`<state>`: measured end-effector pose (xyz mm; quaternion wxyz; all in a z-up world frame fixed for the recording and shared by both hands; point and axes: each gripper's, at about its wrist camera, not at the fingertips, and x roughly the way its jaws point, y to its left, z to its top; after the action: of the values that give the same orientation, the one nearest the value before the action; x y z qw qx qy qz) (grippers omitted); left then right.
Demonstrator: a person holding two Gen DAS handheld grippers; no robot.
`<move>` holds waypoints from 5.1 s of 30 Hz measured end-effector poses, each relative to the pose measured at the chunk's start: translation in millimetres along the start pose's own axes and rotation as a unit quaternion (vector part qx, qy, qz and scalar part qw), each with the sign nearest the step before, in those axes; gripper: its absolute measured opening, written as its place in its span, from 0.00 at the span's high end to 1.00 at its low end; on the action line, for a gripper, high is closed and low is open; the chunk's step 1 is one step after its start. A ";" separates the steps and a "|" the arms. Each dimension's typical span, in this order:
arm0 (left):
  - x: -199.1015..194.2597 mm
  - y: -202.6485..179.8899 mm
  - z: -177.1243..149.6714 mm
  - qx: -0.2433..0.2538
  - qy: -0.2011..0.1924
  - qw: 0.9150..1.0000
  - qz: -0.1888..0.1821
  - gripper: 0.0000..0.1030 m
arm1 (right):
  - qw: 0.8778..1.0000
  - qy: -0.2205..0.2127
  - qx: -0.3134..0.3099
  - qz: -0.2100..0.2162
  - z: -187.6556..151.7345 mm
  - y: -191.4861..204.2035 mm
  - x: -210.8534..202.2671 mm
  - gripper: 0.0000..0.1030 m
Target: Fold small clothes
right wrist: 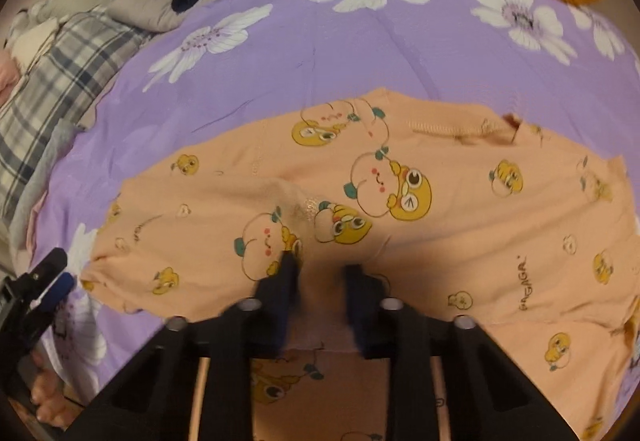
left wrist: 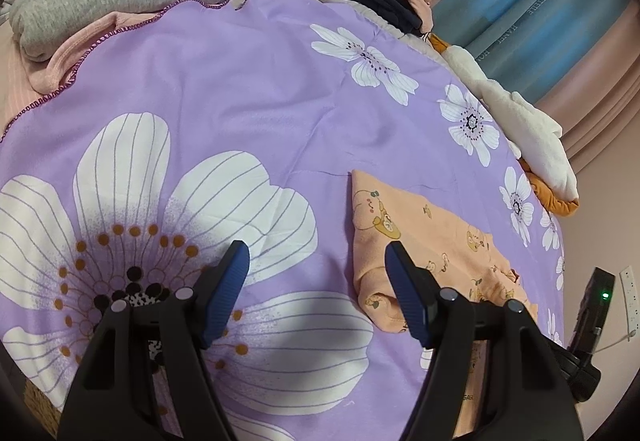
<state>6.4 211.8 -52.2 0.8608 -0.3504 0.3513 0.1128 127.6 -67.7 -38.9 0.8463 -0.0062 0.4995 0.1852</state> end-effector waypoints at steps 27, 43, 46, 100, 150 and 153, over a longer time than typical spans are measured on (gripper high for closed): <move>-1.2 -6.6 -1.8 0.011 0.009 1.000 -0.008 0.33 | 0.987 -0.148 -0.062 -0.015 43.6 7.2 -93.1 0.88; 7.7 -43.8 -7.1 0.051 0.042 0.997 -0.033 0.33 | 0.985 -0.169 0.013 -0.043 41.0 -73.2 -121.7 0.88; 9.7 -56.0 -6.7 0.067 0.049 0.996 -0.032 0.33 | 0.984 -0.162 0.044 -0.060 32.7 -104.0 -117.5 0.88; 79.6 -134.3 -59.2 0.147 0.150 0.978 -0.007 0.67 | 0.971 -0.118 0.204 -0.021 -44.9 -219.8 -80.3 0.96; 82.5 -132.2 -59.7 0.143 0.155 0.977 -0.010 0.66 | 0.969 -0.132 0.210 -0.009 -49.3 -221.5 -83.3 0.93; 82.8 -131.8 -59.1 0.141 0.156 0.978 -0.012 0.64 | 0.969 -0.134 0.206 -0.028 -47.8 -222.6 -85.1 0.96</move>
<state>93.6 71.1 -69.8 0.8375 -0.2430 0.4894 -0.0044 121.6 -310.5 -29.6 0.8934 0.1795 0.4084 0.0540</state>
